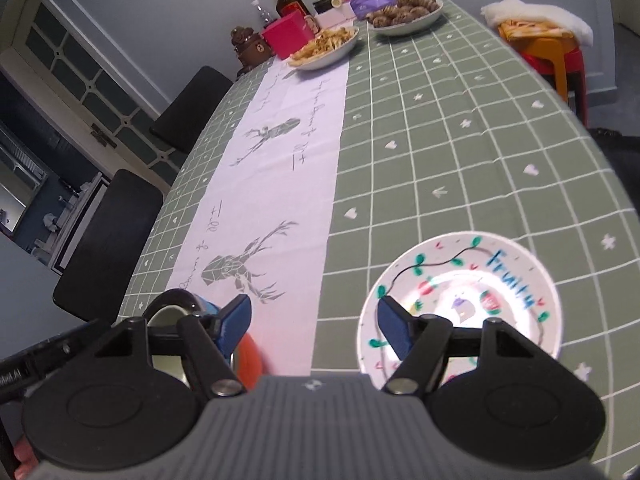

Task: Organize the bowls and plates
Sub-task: 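Grasp the rim of the nested bowl stack with both tools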

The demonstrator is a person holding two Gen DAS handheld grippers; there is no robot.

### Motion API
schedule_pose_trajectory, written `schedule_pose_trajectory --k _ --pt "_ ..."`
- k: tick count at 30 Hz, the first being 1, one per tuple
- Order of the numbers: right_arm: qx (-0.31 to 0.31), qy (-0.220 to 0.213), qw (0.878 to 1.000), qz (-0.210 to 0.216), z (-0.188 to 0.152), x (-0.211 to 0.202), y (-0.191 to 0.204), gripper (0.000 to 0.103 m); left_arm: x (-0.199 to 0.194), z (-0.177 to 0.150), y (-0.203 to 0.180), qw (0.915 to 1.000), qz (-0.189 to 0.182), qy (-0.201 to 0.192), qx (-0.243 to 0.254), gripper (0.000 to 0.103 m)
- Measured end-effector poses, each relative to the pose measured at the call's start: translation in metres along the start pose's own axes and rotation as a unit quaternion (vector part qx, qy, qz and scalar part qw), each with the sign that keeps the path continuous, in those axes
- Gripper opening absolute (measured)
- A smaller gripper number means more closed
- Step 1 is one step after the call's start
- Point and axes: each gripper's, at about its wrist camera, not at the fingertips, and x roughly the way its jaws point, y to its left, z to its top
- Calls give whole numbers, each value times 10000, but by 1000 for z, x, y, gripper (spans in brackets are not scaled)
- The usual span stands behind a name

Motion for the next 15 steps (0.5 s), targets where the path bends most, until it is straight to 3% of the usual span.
schedule_pose_trajectory --k 6,11,15 --pt "568 639 9937 727 -16 37 13 79 15 -7 51 9977 -87 153 -660 73" --pt "753 1007 9882 872 -32 66 22 82 34 -26 75 9920 -385 358 -1146 77" --pt "913 1334 9832 850 -40 85 21 82 48 -42 91 9808 -669 479 -1768 80"
